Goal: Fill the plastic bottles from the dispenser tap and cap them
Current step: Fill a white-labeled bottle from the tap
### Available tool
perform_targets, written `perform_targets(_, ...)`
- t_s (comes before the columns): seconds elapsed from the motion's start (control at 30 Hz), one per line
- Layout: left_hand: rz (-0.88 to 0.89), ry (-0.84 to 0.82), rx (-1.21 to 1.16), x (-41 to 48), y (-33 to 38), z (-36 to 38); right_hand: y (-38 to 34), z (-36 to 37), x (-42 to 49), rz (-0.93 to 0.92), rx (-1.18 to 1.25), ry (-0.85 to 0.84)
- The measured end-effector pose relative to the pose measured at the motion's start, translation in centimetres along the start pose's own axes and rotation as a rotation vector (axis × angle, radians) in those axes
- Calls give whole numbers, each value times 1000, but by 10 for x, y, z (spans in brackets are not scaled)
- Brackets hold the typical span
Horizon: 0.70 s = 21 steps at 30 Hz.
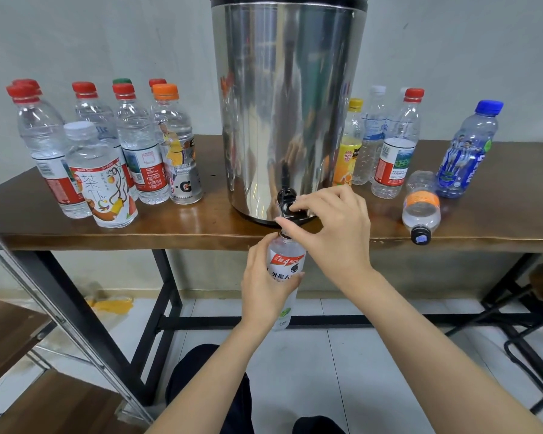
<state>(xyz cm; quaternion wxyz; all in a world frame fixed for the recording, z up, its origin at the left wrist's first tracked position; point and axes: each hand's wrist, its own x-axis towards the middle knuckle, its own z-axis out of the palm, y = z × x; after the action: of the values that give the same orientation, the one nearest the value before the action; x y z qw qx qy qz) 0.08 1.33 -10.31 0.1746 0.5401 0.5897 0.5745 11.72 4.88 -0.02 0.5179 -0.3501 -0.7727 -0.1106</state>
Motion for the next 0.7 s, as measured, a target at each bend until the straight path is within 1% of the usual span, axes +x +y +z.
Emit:
perform_targets(0.13, 21, 3, -3, 0, -2, 1, 13, -10, 4, 66, 168, -128)
perform_targets(0.33, 10, -2, -20, 1, -2, 1, 40, -18, 15, 221, 606, -366)
perform_targets(0.4, 4, -3, -27, 0, -2, 1, 45, -18, 16, 226, 653, -398)
perform_targets(0.5, 10, -5, -30, 0, -2, 2, 47, -10, 9, 185, 576, -333)
perform_targets(0.63, 13, 1, -40, -1, -1, 4, 45, 3, -6, 57, 312, -69)
perform_targets(0.7, 9, 2, -51, -1, -1, 4, 45, 9, -10, 33, 228, 22)
